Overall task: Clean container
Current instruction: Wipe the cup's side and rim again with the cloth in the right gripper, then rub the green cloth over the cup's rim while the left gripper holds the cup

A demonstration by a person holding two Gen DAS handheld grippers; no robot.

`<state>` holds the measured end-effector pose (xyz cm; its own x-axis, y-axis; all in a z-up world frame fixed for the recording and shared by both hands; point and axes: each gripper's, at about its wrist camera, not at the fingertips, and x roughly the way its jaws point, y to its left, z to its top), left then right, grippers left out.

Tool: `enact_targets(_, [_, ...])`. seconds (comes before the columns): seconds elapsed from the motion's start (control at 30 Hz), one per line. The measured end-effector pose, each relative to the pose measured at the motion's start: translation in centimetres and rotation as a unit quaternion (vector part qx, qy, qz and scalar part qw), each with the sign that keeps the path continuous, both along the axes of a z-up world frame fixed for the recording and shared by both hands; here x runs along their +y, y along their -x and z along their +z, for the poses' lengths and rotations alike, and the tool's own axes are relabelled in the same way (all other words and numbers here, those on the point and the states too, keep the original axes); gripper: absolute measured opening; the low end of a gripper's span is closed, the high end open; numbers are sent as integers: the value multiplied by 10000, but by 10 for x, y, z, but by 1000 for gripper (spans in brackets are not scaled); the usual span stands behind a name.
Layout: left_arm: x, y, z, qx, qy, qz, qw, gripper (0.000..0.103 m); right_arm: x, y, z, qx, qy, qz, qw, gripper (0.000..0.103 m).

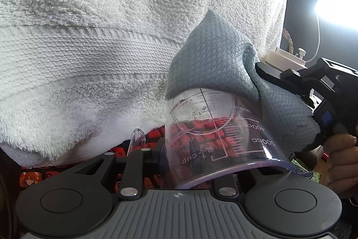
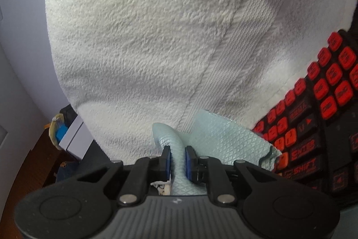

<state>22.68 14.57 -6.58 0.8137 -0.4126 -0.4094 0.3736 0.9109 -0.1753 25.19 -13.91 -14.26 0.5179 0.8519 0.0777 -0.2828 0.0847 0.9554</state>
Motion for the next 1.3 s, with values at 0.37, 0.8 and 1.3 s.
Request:
enact_targets(0.37, [-7,-3,3,-2,-9,5,10000,21,13,2,-4,130,-206,325,9992,12])
enact_targets(0.8, [-15,-8,5,-8,-22,6,10000,21,14,6,3,-159,87,367,9992,10])
enact_targets(1.3, [-20,-10,7,-12,-35,6,10000,21,19,4,-3,99,-182,428,9989,11])
